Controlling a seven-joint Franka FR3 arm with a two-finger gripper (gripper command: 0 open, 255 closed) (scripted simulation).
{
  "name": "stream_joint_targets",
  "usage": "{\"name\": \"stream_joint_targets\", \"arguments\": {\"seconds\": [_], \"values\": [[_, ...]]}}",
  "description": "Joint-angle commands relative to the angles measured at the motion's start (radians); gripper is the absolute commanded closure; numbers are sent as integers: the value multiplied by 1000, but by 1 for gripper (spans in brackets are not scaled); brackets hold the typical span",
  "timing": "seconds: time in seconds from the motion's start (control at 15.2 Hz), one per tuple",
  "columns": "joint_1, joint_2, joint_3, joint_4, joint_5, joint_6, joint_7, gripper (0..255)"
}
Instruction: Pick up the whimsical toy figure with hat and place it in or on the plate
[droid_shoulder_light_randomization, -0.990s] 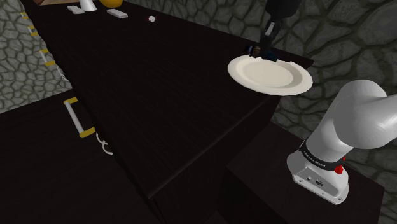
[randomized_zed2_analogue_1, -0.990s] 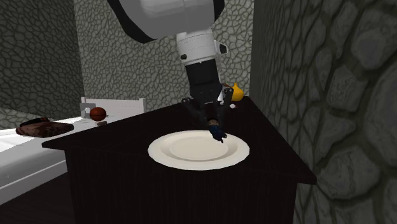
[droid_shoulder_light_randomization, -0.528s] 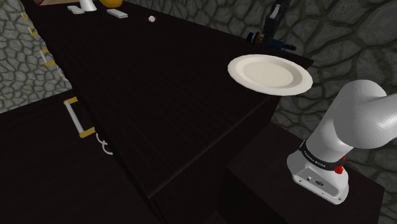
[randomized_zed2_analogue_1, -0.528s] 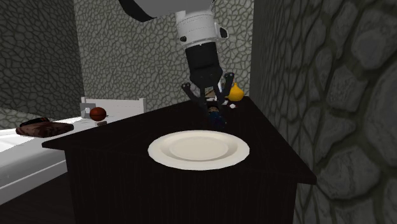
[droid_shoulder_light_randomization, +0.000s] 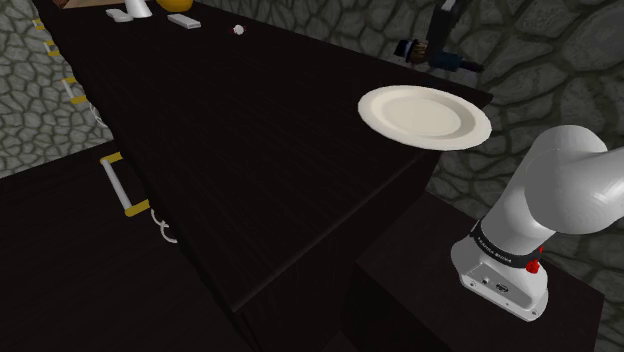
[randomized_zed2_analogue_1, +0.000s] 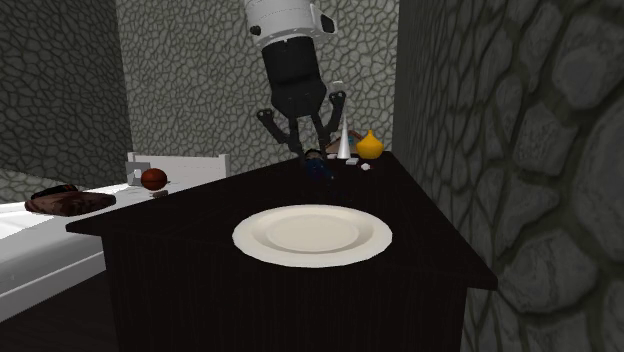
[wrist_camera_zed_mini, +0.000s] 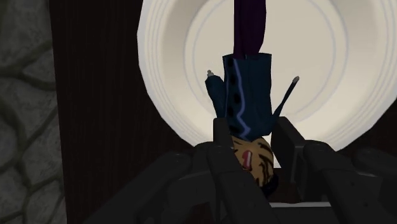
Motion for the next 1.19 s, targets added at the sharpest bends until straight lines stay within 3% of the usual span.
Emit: {"name": "stream_joint_targets", "arguments": {"seconds": [0.0,0.92,0.99,1.12], "values": [[5,-15,7,-23,7,6,9,255],[24,-82,17,-222,24,135,32,255],[24,-82,17,-222,24,135,32,0],[47,164,-137,-41,112,14,-142,0]]}}
